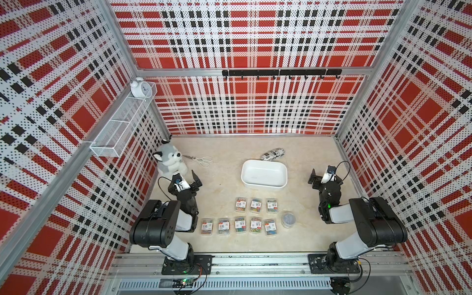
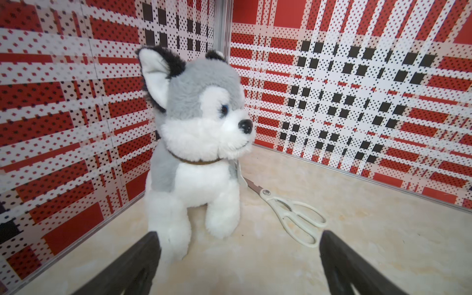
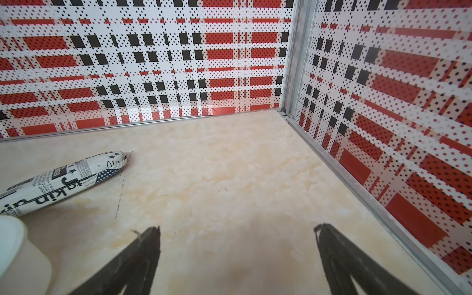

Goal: Take the paper clips out of the storage box
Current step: Reset both arms

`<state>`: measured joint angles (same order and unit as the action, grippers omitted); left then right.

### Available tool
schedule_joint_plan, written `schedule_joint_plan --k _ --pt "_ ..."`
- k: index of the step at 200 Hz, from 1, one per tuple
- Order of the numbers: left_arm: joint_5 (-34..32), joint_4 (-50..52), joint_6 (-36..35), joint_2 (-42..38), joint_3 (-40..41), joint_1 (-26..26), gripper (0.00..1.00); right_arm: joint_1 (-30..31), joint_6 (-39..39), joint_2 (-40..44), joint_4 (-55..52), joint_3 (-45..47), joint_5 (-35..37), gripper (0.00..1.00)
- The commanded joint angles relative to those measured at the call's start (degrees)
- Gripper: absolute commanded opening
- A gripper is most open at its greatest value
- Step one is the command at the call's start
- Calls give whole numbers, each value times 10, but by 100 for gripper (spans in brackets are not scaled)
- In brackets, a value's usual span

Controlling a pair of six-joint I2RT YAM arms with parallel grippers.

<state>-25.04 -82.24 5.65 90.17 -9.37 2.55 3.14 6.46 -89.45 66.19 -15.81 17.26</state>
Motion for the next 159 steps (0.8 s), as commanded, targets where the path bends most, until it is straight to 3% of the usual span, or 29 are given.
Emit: schedule_joint_plan --k 1,159 --pt "5 -43 -5 2 7 -6 98 -4 -5 -10 24 2 -3 100" --pt "10 -13 -20 4 -13 2 98 3 -16 -8 18 -1 -2 100"
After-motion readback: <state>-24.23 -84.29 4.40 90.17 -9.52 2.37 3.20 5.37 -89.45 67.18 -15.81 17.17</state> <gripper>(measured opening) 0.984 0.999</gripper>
